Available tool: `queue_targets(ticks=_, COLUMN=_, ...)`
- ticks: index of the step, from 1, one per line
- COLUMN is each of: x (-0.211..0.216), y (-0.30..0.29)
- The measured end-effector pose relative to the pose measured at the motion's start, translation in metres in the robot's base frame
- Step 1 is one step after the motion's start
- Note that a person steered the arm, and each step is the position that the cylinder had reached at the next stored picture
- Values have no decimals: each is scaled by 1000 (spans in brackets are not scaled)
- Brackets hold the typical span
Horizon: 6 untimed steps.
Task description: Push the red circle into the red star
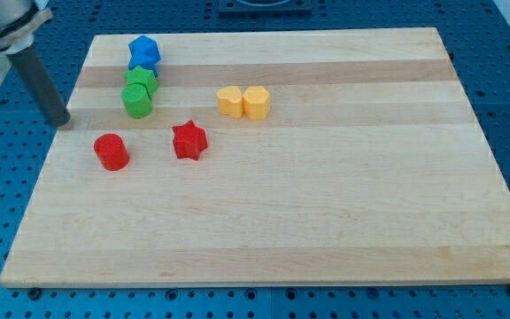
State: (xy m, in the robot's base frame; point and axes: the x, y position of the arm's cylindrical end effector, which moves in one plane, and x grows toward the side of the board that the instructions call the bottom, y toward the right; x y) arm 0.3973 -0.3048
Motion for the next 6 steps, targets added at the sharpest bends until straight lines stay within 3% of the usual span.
queue_targets(ticks=1, x=35, y=7)
queue_targets(ticks=3, x=64, y=72)
queue_targets(ticks=5, x=66, y=185)
queue_targets(ticks=6, x=65, y=195)
